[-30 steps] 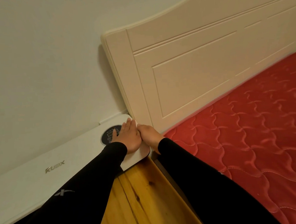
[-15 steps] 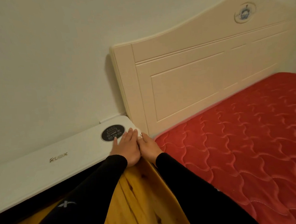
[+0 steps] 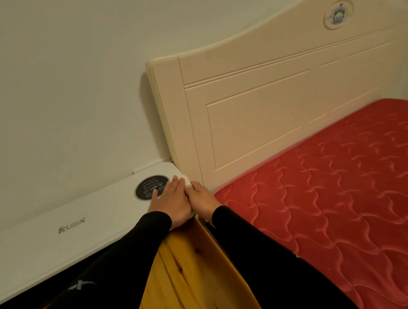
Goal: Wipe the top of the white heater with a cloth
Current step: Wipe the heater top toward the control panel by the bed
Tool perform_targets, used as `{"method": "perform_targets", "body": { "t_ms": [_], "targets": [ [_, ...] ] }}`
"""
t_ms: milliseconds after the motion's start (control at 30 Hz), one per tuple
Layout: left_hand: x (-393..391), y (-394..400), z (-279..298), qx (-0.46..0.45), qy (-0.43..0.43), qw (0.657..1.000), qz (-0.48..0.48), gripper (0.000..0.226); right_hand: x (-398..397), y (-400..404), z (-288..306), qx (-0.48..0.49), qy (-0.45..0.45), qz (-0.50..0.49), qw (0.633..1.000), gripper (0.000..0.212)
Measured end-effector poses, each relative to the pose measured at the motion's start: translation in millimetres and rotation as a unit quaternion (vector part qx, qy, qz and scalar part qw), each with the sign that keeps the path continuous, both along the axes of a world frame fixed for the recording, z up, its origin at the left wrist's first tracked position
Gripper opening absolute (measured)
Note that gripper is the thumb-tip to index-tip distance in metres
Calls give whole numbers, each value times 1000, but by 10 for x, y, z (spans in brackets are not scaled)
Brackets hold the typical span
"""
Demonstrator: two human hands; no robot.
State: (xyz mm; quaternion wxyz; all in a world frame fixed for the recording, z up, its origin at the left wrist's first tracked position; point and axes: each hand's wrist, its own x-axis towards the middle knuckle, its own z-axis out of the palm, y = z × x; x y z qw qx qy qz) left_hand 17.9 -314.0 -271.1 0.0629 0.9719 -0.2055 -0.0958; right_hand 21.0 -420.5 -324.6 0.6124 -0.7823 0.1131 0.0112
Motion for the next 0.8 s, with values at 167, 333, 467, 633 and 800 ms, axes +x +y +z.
{"method": "perform_targets", "body": {
  "t_ms": [167,333,467,633,800],
  "targets": [
    [197,-33,-13,-28,19,999,21,65,192,-13,100,-2,12,14,1000,82],
    [416,-34,-35,-32,18,999,25,63,252,0,285,-17,22,40,999,53],
    [556,-49,-60,-35,13,999,30,63,313,-44,311,32,28,36,998,41],
    [669,-62,-83,-38,3,998,41,61,439,-68,330,32,40,76,996,43],
    [739,-74,-74,-37,8,998,46,60,548,-73,310,38,31,76,996,34]
  ]
}}
